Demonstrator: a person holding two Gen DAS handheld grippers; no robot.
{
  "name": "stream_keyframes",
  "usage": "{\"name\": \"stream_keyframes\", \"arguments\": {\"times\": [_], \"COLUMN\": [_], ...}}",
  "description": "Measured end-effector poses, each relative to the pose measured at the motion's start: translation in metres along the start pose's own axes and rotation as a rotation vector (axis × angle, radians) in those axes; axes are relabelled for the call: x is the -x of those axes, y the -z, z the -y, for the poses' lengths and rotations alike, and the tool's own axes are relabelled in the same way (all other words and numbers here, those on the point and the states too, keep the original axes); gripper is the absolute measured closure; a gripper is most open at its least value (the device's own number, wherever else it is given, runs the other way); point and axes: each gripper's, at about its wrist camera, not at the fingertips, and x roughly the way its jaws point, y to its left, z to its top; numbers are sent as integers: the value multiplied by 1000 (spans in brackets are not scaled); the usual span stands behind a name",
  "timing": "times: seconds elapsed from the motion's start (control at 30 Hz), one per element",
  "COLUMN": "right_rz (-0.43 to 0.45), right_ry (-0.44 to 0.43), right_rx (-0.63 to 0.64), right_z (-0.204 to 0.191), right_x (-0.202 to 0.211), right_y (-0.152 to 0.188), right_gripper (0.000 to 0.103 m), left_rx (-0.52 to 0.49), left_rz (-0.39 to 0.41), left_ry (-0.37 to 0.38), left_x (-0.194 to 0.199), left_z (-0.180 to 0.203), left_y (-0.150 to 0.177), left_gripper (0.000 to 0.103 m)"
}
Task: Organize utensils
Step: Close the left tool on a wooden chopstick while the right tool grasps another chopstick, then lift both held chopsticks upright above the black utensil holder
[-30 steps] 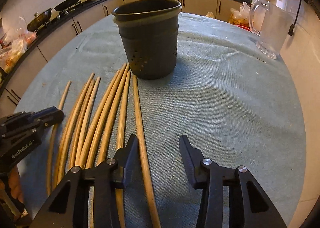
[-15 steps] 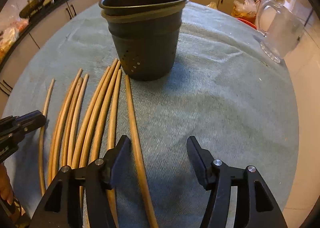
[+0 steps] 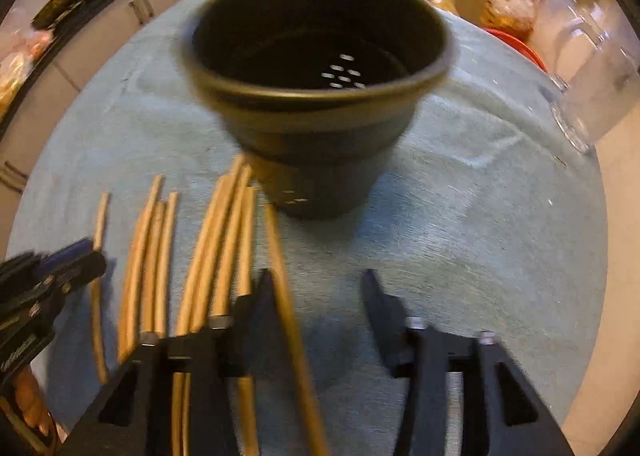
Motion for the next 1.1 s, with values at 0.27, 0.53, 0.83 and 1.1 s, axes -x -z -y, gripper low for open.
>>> {"name": "stream_keyframes", "arguments": {"times": [0.27, 0.53, 0.83, 1.1], "right_rz": [106, 349, 543, 643], "right_ry": [-103, -163, -136, -153], "right_rx": [-77, -120, -125, -143], "right_z": [3, 10, -12, -3], "right_x": [22, 100, 170, 202], "right_y": [17, 55, 116, 134], "right_gripper": [96, 96, 96, 96], "left_rx": [-55, -84, -133, -159], "left_rz": [106, 278, 453, 534], "left_ry": [2, 30, -4, 19], "left_x": [40, 113, 170, 204], "left_z": [13, 28, 42, 46], "left_y": [9, 28, 63, 77], "left_gripper": [97, 97, 97, 97]}}
